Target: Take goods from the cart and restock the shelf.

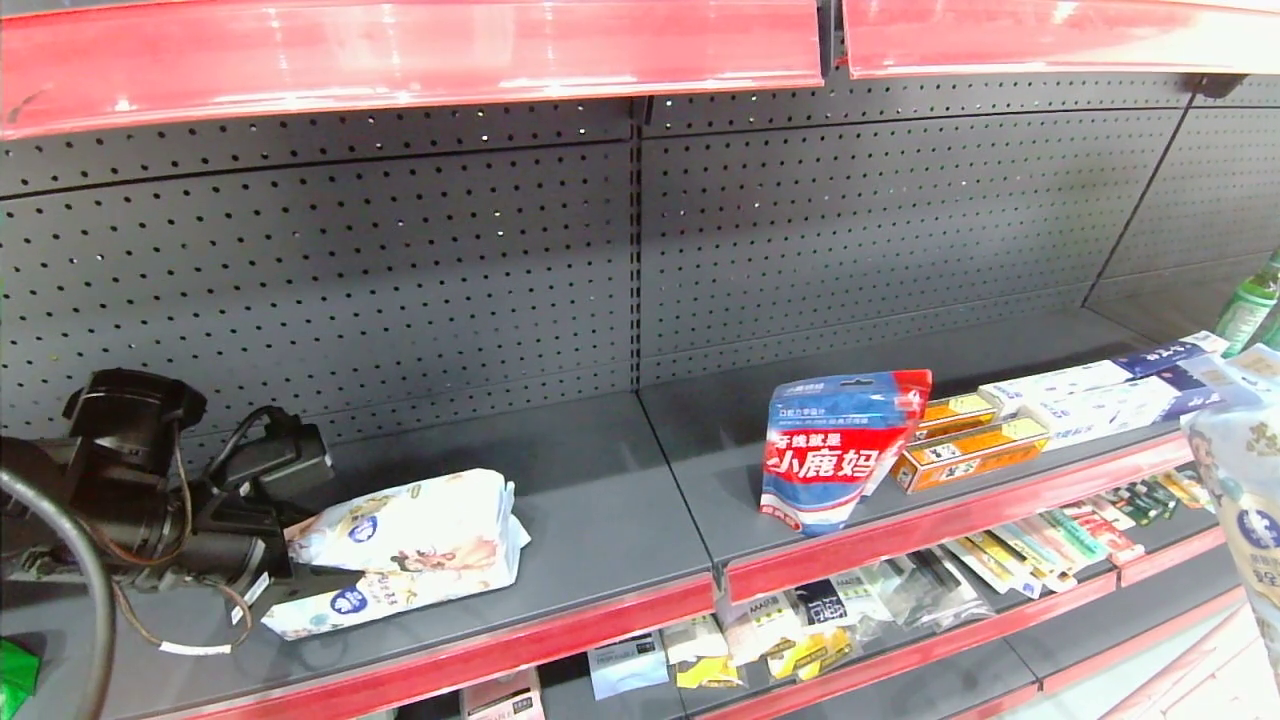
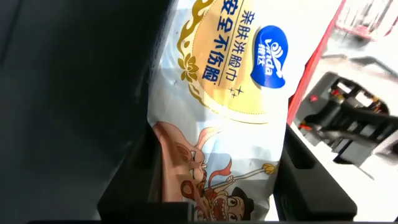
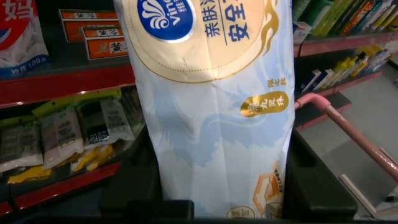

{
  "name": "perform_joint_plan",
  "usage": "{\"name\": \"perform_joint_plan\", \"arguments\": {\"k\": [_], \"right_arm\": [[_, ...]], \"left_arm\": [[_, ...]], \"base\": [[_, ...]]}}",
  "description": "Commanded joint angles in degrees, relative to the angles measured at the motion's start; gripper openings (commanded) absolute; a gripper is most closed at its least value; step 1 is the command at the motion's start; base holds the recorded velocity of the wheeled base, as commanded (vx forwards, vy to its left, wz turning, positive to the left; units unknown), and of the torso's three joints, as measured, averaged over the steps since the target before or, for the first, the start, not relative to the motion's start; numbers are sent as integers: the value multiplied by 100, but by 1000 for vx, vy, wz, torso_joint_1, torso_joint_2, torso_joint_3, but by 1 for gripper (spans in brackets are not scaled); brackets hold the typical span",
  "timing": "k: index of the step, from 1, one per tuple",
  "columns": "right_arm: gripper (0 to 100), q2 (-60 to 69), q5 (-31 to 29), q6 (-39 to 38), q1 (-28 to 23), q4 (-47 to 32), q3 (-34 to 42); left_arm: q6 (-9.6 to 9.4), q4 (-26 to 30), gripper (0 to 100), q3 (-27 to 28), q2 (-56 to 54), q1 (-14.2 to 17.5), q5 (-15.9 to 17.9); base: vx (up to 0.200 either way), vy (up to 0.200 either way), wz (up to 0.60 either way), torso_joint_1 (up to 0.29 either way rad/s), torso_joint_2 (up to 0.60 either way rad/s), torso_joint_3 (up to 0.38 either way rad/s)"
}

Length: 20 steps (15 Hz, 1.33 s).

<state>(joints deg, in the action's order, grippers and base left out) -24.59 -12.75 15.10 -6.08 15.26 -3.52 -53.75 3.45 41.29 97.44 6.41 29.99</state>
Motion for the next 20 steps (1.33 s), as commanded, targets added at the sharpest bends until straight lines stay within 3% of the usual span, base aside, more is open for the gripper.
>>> {"name": "perform_joint_plan", "arguments": {"k": [1, 2, 4, 15, 20], "right_arm": [[0, -2, 1, 1, 2, 3, 1], [0, -2, 1, 1, 2, 3, 1], [0, -2, -8, -7, 2, 3, -8], [0, -2, -8, -7, -7, 3, -34], [0, -2, -8, -7, -7, 3, -61]], "left_arm": [[-250, -2, 0, -42, -41, 71, -2], [-347, 7, 0, -86, -41, 97, -2], [-356, -11, 0, -227, -41, 97, -19], [-294, -2, 0, -561, -199, 106, -2], [-277, -2, 0, -675, -278, 97, 156]], "base": [[0, 0, 0, 0, 0, 0], [0, 0, 0, 0, 0, 0], [0, 0, 0, 0, 0, 0], [0, 0, 0, 0, 0, 0], [0, 0, 0, 0, 0, 0]]}}
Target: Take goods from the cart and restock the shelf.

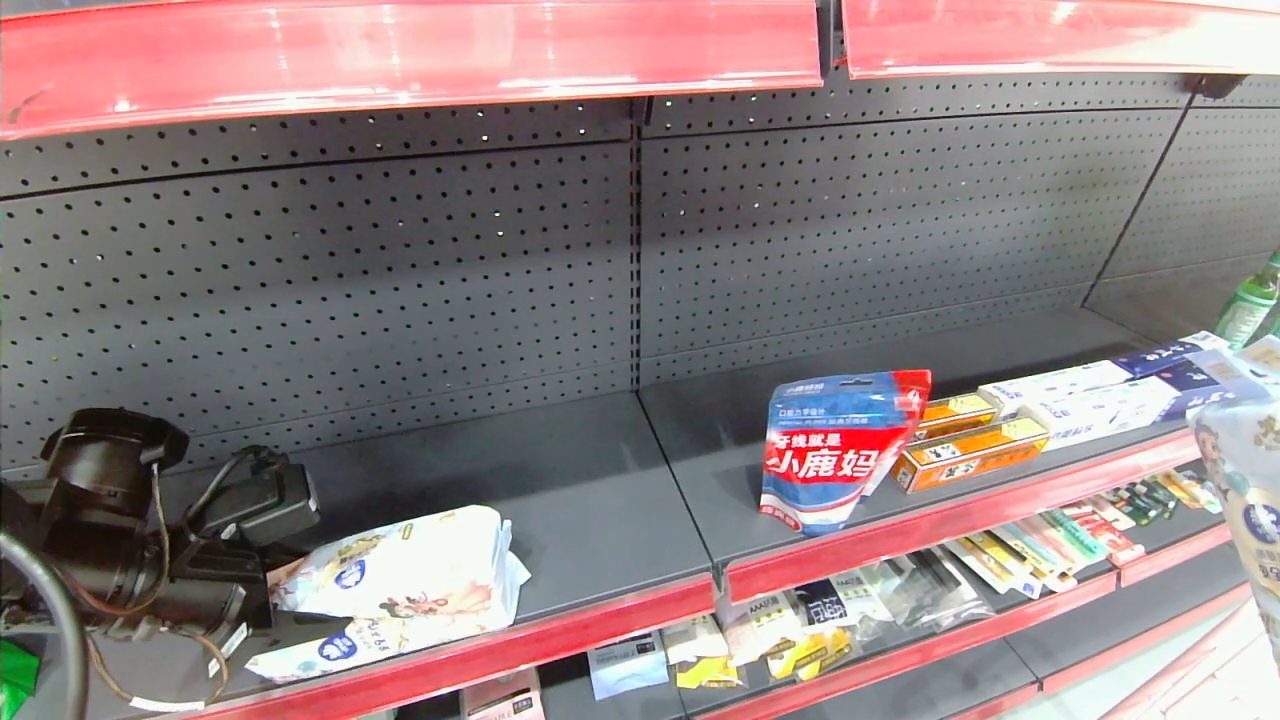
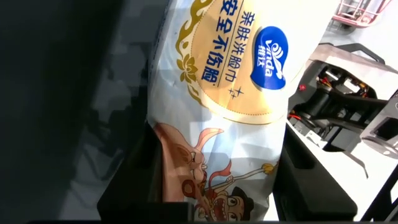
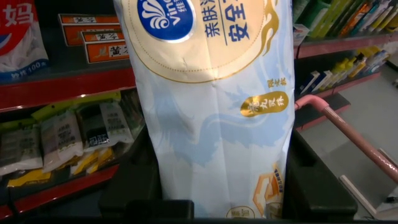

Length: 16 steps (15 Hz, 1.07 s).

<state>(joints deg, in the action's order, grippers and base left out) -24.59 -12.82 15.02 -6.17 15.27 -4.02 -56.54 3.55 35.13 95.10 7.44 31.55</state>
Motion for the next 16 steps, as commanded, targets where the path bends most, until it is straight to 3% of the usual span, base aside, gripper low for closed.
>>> {"name": "perform_joint_plan", "arguments": {"k": [1, 9, 16], "right_arm": [[0, -2, -1, 1, 2, 2, -11], [0, -2, -1, 1, 2, 2, -46], [0, 7, -10, 1, -7, 2, -64]], "left_arm": [[-6, -12, 0, -86, -44, 3, 0], [-41, 23, 0, -226, -211, 30, 229], [-41, -56, 0, -209, -62, 30, 167]], "base": [[0, 0, 0, 0, 0, 0], [0, 0, 0, 0, 0, 0], [0, 0, 0, 0, 0, 0]]}}
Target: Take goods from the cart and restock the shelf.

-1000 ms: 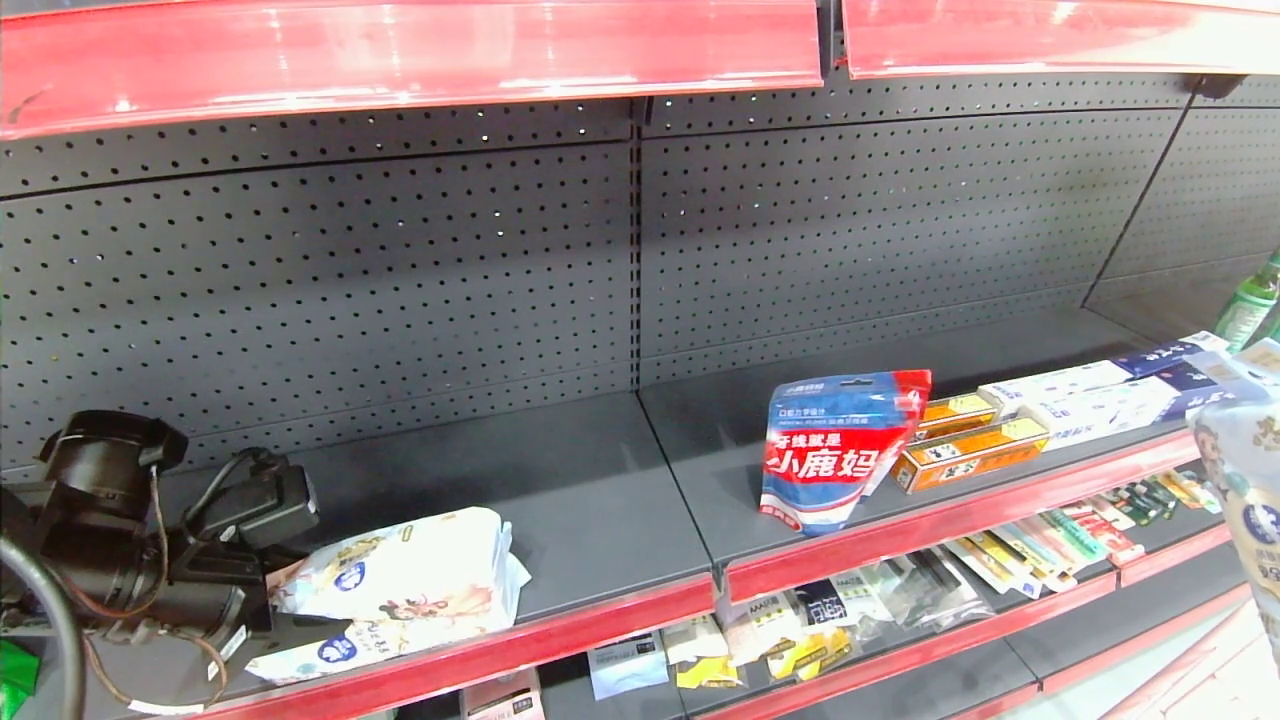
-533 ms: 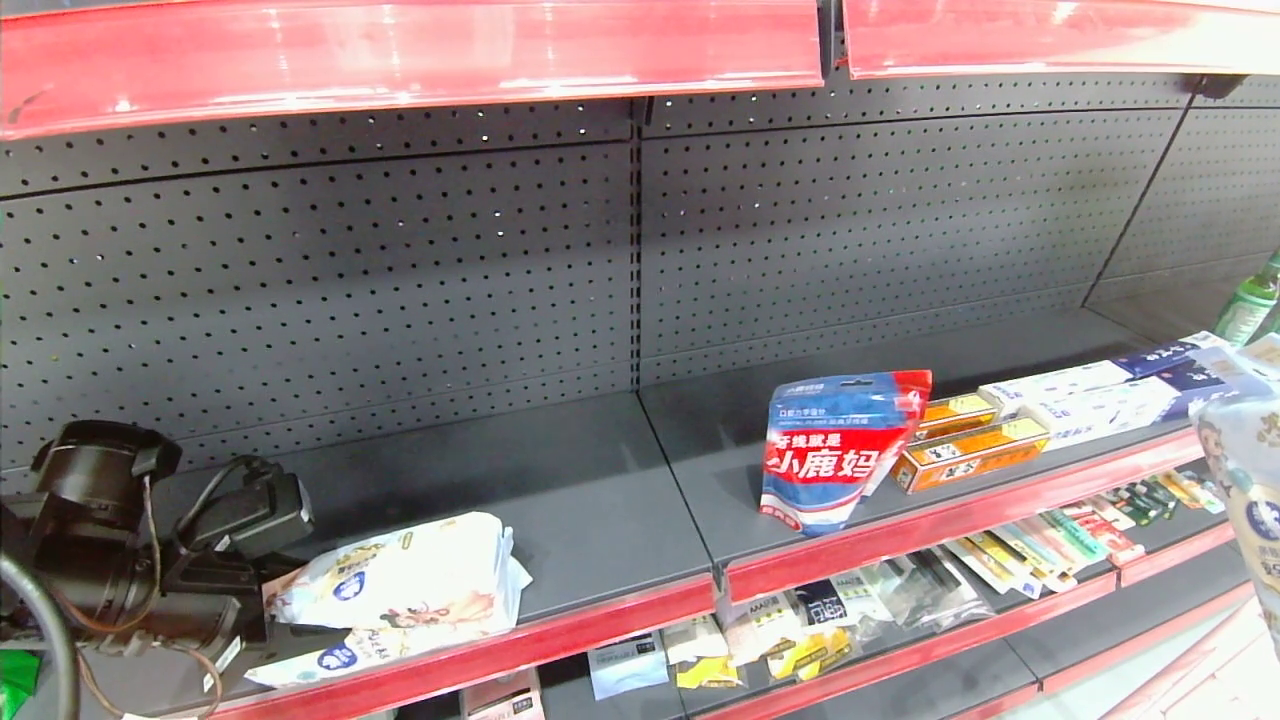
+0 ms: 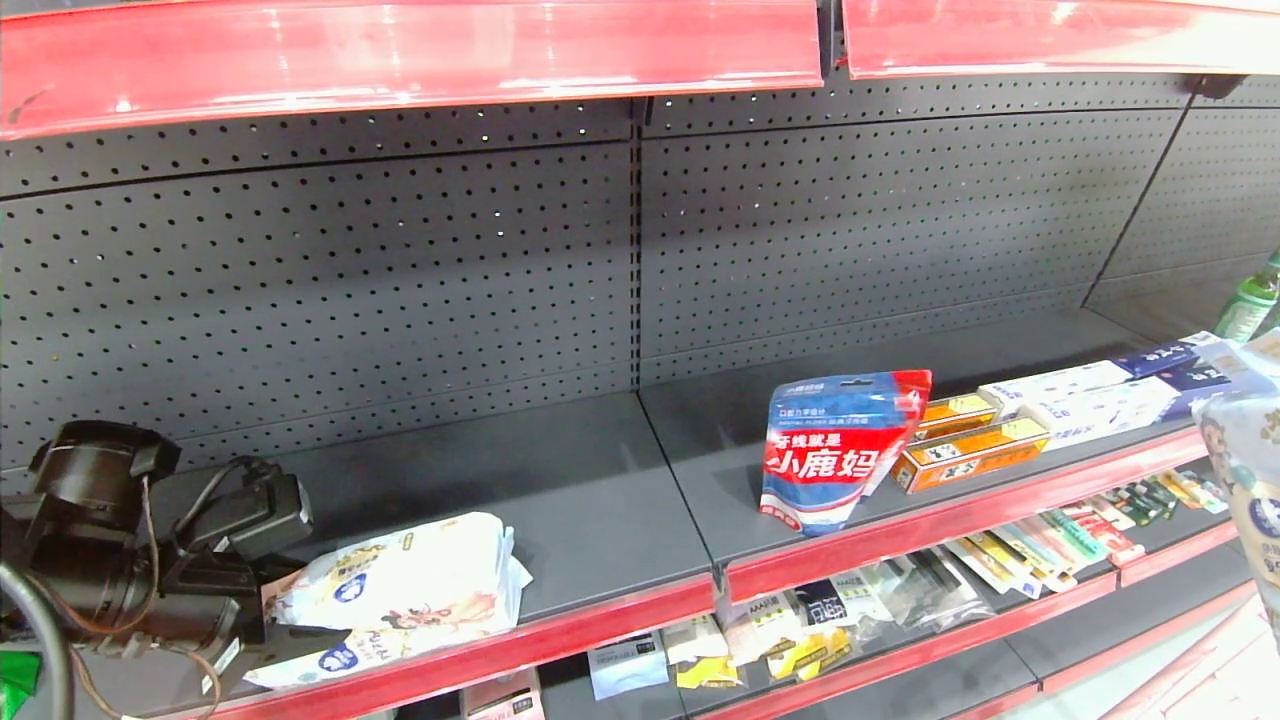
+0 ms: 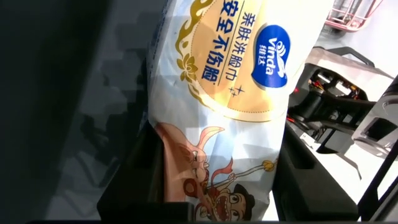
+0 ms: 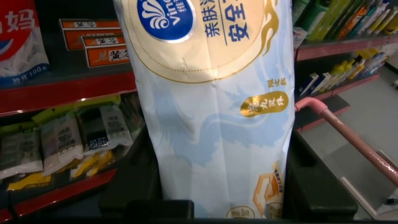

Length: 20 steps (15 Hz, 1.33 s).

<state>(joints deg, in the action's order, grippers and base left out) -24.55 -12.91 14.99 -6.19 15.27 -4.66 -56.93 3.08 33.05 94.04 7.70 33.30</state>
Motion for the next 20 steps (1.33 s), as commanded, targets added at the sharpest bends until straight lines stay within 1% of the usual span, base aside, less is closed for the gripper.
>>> {"name": "perform_joint_plan", "arguments": {"k": [1, 3, 6, 7, 9, 13, 15, 16, 17, 18, 20], "right_arm": [[0, 3, -1, 3, -5, 2, 0], [0, -6, -1, 3, -5, 2, 0], [0, -6, -1, 3, -5, 2, -9], [0, -6, -1, 3, -5, 2, -9], [0, -6, -1, 3, -5, 2, -27], [0, -6, -10, 3, -5, 2, -27], [0, -6, -10, 3, -5, 2, -27], [0, -6, -10, 3, -5, -7, -18], [0, -6, -10, 3, -5, -7, -9], [0, -6, -10, 3, -5, -7, 17], [0, -6, -10, 3, -5, -7, 26]], "left_arm": [[24, -115, 0, -18, 53, 3, -17], [42, -388, 0, -27, 150, 3, -26], [42, -431, 0, -27, 176, 3, -35], [42, -431, 100, -44, 176, 3, -35], [42, -423, 100, -53, 159, 3, -26], [50, -423, 100, -18, 150, 3, 97], [68, -423, 100, 44, 53, 65, 132], [156, -423, 100, 61, -52, 100, 220], [288, -423, 100, 53, -140, 100, 299], [481, -423, 100, 70, -254, 91, 335], [674, -423, 100, 79, -386, 73, 396]], "base": [[0, 0, 0, 0, 0, 0], [0, 0, 0, 0, 0, 0], [0, 0, 0, 0, 0, 0], [0, 0, 0, 0, 0, 0], [0, 0, 0, 0, 0, 0], [0, 0, 0, 0, 0, 0], [0, 0, 0, 0, 0, 0], [0, 0, 0, 0, 0, 0], [0, 0, 0, 0, 0, 0], [0, 0, 0, 0, 0, 0], [0, 0, 0, 0, 0, 0]]}}
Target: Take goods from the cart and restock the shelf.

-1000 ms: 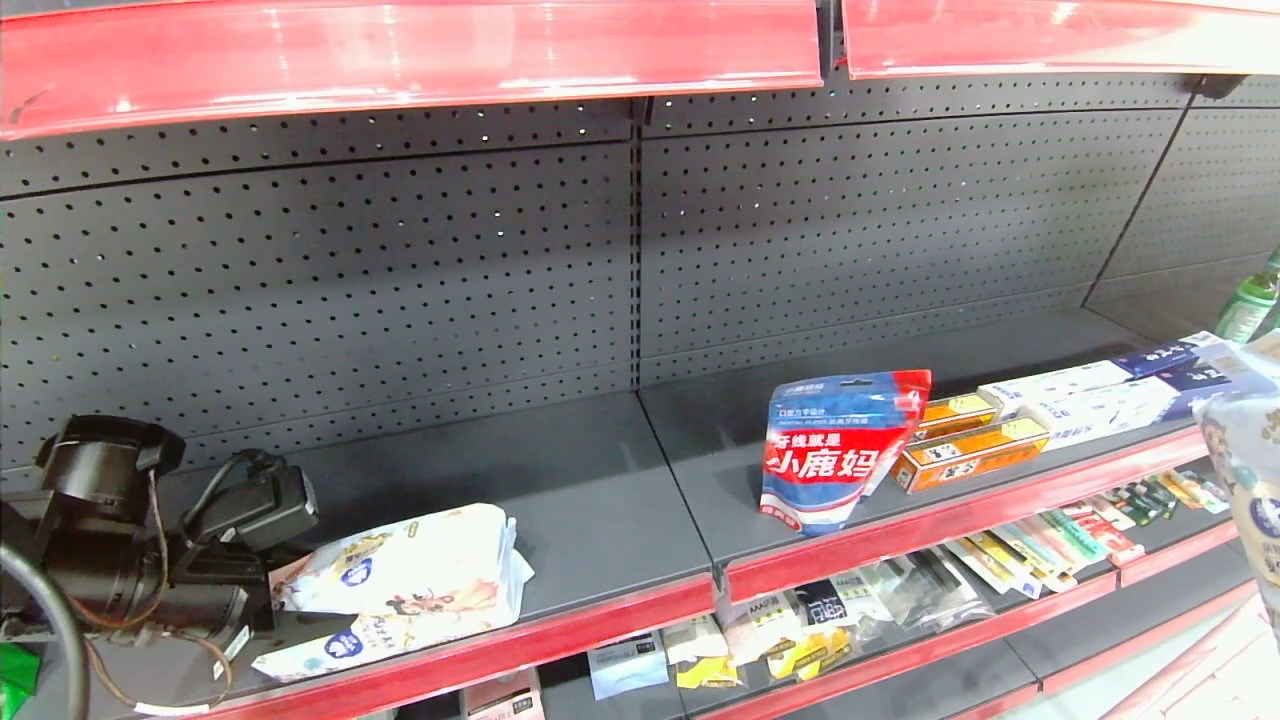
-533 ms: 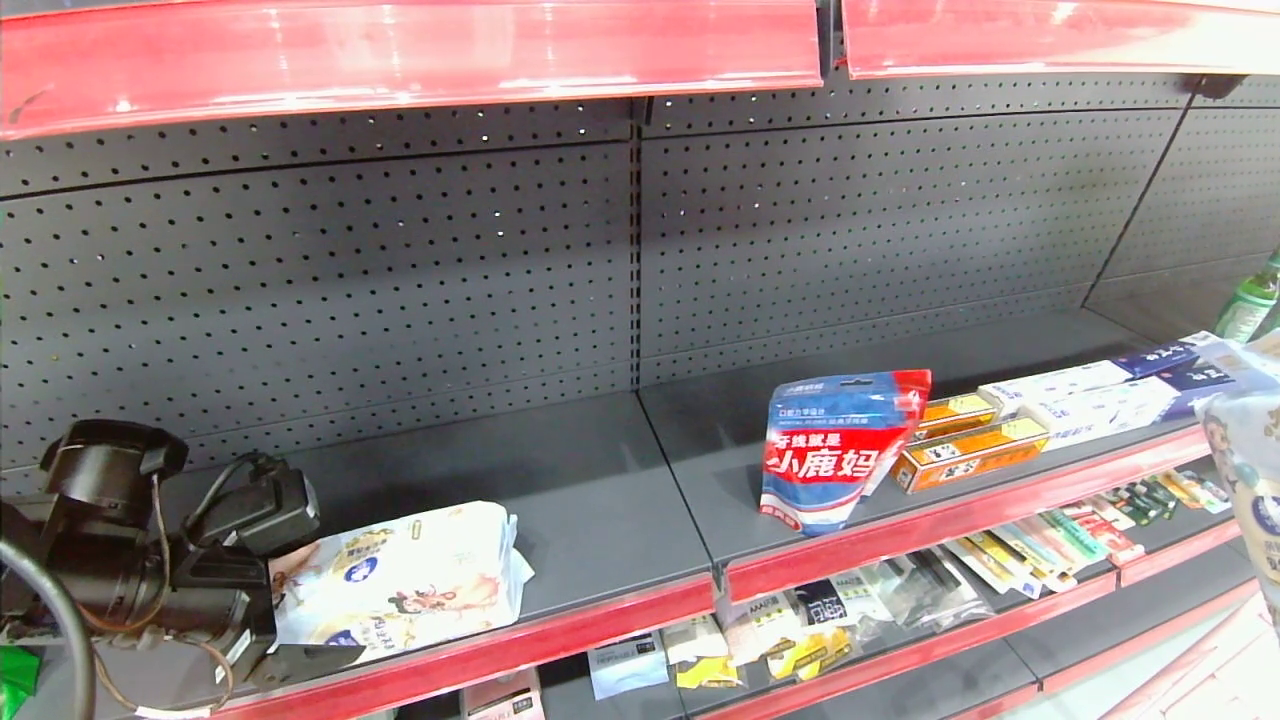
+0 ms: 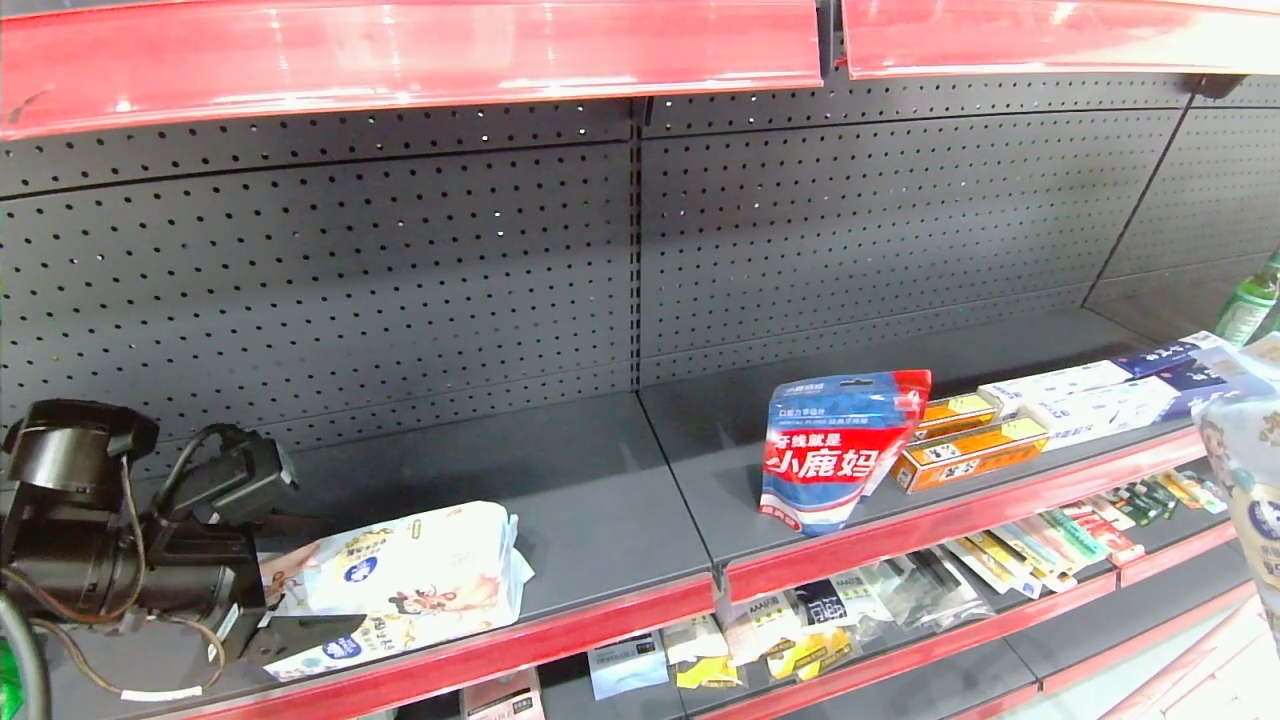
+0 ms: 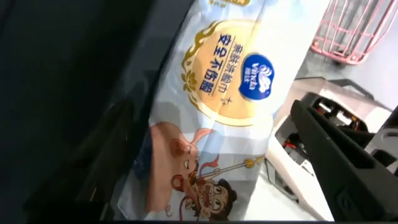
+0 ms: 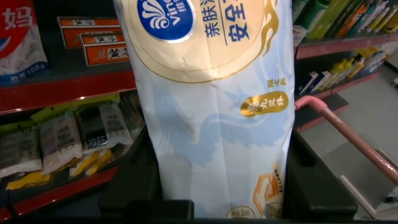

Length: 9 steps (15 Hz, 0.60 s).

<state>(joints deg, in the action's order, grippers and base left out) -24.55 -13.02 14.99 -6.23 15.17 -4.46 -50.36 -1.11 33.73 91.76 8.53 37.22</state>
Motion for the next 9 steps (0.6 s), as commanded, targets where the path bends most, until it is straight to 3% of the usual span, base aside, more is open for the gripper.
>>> {"name": "perform_joint_plan", "arguments": {"k": [1, 3, 6, 7, 8, 9], "right_arm": [[0, -15, 1, 3, -1, 4, 7], [0, -15, 1, 3, -1, 4, 16], [0, -15, 1, 3, -1, 4, 16], [0, -15, 1, 3, 8, 4, 16], [0, -15, 10, 3, 8, 4, 16], [0, -15, 10, 3, 8, 4, 24]], "left_arm": [[132, -3, 100, 2, -264, -10, 66], [299, -12, 100, 19, -352, -54, 75], [378, -82, 100, 283, -299, -71, 49], [668, -460, 100, 309, -246, -71, 14], [1107, -988, 100, 292, -220, -89, -162], [1476, -1559, 100, 266, -106, -150, -575]], "base": [[0, 0, 0, 0, 0, 0], [0, 0, 0, 0, 0, 0], [0, 0, 0, 0, 0, 0], [0, 0, 0, 0, 0, 0], [0, 0, 0, 0, 0, 0], [0, 0, 0, 0, 0, 0]]}}
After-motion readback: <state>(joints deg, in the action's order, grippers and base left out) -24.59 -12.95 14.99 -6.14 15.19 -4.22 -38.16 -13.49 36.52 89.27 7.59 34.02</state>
